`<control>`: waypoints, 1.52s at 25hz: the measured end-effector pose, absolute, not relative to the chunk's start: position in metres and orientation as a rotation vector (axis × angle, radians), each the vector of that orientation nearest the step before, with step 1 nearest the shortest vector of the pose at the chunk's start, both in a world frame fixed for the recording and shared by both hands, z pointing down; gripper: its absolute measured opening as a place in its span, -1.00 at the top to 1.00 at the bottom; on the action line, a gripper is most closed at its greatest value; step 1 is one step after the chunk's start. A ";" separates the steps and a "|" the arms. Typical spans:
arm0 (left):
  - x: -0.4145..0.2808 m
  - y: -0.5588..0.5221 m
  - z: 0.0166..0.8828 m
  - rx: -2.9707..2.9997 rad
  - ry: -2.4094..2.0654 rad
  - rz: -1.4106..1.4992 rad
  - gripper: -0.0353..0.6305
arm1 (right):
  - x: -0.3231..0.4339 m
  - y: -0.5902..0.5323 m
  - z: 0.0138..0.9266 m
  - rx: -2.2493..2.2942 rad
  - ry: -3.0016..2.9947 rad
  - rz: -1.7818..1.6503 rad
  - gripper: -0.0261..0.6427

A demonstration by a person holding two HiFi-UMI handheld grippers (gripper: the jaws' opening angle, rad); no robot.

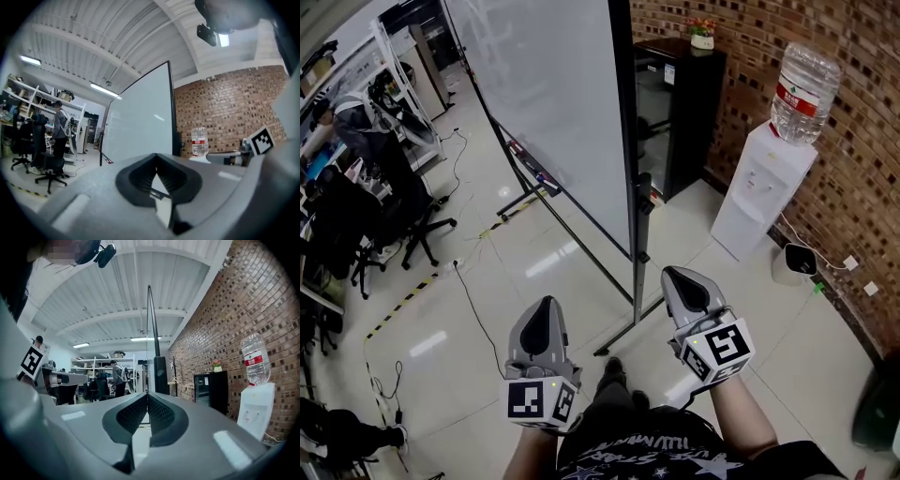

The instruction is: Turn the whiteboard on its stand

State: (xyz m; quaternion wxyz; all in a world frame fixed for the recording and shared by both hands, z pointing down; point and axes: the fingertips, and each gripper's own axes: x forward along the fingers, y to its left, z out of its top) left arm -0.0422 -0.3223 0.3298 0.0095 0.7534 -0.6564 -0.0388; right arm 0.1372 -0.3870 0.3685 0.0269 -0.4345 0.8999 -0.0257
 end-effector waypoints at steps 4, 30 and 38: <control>-0.039 -0.352 0.331 2.398 -1.992 -0.124 0.88 | 0.128 -0.412 0.369 -1.355 2.787 -0.060 0.69; -0.065 -0.474 0.340 2.465 -1.824 -0.113 0.88 | 0.064 -0.529 0.373 -1.338 2.857 -0.009 0.06; -0.068 -0.481 0.343 2.474 -1.813 -0.105 0.88 | 0.068 -0.532 0.365 -1.434 2.753 0.052 0.33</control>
